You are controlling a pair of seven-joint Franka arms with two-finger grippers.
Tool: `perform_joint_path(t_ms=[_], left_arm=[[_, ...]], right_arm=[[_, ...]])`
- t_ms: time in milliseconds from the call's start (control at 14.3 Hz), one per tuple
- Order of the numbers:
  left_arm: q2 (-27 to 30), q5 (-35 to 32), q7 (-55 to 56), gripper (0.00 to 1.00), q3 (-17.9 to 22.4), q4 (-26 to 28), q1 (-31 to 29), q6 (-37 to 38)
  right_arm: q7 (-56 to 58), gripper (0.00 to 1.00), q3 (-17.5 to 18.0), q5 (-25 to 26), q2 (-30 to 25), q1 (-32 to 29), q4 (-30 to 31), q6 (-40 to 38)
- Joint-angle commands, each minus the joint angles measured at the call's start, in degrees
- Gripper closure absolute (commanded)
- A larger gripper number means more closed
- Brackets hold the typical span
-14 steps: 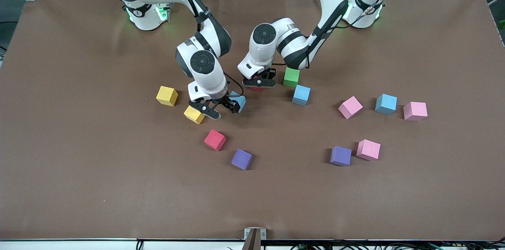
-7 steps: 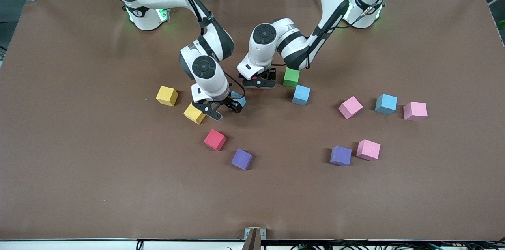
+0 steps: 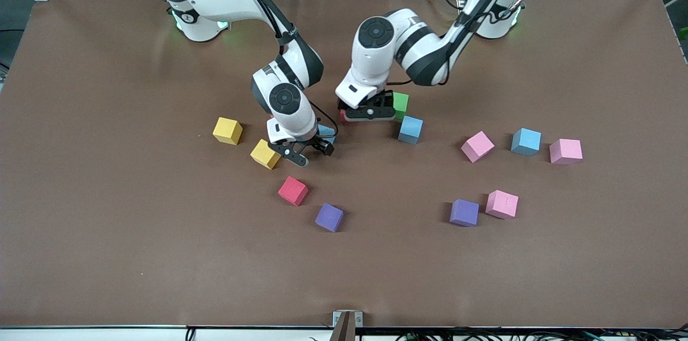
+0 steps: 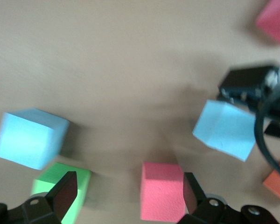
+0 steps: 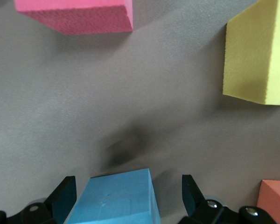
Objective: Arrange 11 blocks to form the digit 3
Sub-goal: 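Lift the red cube with the left gripper while the right gripper grasps blue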
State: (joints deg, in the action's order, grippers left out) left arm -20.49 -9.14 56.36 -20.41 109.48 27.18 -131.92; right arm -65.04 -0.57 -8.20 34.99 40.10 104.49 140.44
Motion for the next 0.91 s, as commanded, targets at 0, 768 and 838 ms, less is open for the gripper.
perform_joint_path(t_ms=[0,768,838], left_arm=[[3.6,-0.1,0.1,0.0,-0.2,-0.2,-5.1,5.2],[9.3,1.5,-3.9,0.0,-4.4,11.0,-12.2,8.1],[9.5,1.5,-5.9,0.0,-4.5,12.8,-12.2,6.6]], right_arm=[[0.7,0.0,0.5,-1.5,-0.3,0.3,-0.9,0.1],[3.8,0.07,0.4,4.0,-0.5,3.6,0.4,-0.1],[3.8,0.17,0.3,4.0,-0.5,3.6,0.4,-0.5]])
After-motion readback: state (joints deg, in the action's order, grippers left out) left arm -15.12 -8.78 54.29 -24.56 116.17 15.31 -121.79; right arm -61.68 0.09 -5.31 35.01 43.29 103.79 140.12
